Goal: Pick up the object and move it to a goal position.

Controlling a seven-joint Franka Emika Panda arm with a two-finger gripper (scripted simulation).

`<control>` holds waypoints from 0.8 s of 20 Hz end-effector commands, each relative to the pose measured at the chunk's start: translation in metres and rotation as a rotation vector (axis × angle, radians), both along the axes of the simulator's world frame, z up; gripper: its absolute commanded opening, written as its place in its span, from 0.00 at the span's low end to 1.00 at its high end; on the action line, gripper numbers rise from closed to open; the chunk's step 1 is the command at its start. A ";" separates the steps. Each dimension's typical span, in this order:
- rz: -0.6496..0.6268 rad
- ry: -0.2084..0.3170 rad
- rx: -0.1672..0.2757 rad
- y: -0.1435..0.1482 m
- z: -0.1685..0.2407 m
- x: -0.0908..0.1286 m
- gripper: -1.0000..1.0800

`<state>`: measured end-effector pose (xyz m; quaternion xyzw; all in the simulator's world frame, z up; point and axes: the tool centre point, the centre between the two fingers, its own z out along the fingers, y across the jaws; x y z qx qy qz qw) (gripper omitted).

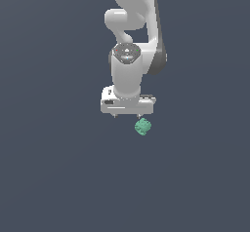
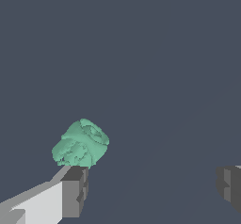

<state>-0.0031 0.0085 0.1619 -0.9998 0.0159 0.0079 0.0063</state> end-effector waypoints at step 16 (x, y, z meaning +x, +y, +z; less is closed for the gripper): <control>-0.065 0.006 -0.011 -0.023 -0.006 0.002 0.96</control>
